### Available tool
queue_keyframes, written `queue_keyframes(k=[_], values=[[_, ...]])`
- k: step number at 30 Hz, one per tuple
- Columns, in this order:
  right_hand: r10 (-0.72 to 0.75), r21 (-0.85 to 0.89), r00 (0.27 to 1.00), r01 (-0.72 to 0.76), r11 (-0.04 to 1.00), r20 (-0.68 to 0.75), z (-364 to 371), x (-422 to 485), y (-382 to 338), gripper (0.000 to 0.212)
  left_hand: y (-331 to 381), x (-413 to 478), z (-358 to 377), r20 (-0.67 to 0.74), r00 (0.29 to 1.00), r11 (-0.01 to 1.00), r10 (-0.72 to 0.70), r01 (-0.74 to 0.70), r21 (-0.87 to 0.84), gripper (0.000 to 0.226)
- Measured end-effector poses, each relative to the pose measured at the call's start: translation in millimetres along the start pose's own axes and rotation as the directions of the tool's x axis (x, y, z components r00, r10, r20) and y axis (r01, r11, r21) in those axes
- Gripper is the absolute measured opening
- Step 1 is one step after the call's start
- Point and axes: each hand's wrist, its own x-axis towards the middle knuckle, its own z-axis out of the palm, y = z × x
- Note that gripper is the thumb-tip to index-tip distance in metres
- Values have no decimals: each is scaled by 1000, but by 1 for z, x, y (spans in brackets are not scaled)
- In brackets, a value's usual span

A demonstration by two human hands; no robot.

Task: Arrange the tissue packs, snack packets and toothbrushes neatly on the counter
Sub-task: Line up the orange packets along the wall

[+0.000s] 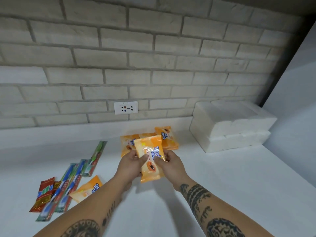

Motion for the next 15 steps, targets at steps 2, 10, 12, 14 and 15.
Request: queue_keyframes(k=[2, 10, 12, 14, 15], values=[[-41, -40, 999, 40, 998, -34, -1, 15, 6, 8, 1, 13, 7, 9, 1000, 1000, 21, -21, -6, 14], [-108, -94, 993, 102, 990, -57, 5, 96, 19, 48, -13, 75, 22, -113, 994, 998, 11, -3, 66, 42], [-159, -103, 987, 156, 982, -23, 8, 112, 21, 47, -12, 88, 23, -190, 981, 997, 25, -11, 77, 36], [-200, -136, 979, 202, 970, 32, 11, 128, 22, 52, -11, 102, 25, -260, 965, 993, 42, -10, 120, 36], [-216, -173, 975, 223, 959, 58, 12, 134, 22, 56, -10, 108, 26, -281, 958, 990, 46, -6, 141, 39]])
